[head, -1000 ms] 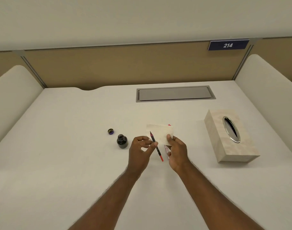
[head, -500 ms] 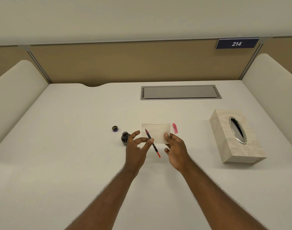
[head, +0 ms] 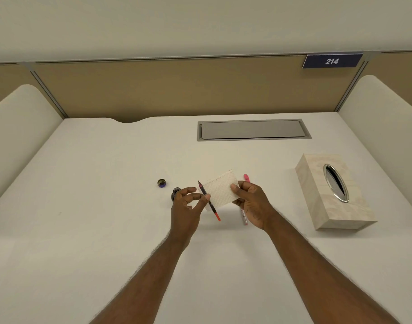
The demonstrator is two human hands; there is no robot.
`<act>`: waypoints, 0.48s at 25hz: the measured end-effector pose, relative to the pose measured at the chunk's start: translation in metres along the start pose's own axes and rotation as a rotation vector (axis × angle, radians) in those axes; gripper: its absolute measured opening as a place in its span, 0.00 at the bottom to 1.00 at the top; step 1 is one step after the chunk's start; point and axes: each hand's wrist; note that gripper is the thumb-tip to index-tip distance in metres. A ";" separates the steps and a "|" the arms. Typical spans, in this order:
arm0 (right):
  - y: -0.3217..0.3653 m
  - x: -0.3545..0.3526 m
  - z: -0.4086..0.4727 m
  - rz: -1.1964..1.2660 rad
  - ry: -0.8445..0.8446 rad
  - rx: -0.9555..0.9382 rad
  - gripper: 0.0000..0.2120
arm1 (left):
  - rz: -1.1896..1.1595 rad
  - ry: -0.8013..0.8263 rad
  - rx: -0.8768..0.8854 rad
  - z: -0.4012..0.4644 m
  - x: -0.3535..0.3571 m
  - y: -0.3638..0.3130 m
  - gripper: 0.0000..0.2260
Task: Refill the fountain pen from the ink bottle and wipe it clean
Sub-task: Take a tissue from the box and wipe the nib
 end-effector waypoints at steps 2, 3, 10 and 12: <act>0.009 -0.002 0.002 -0.096 0.005 -0.054 0.05 | 0.018 0.040 0.010 0.002 -0.003 0.000 0.05; 0.015 -0.003 0.003 -0.169 0.021 -0.066 0.05 | 0.019 0.064 0.014 0.002 -0.003 0.000 0.04; 0.055 0.000 0.012 -0.627 0.243 -0.024 0.07 | 0.025 0.233 0.043 0.008 -0.009 0.000 0.05; 0.063 0.006 0.012 -0.692 0.245 -0.023 0.09 | -0.003 0.247 0.038 0.008 -0.009 -0.001 0.06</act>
Point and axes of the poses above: each hand's wrist, its own z-axis towards the middle knuckle, its own x-axis out of the palm, y = z × x, and after that the axes turned 11 degrees about x, right-handed
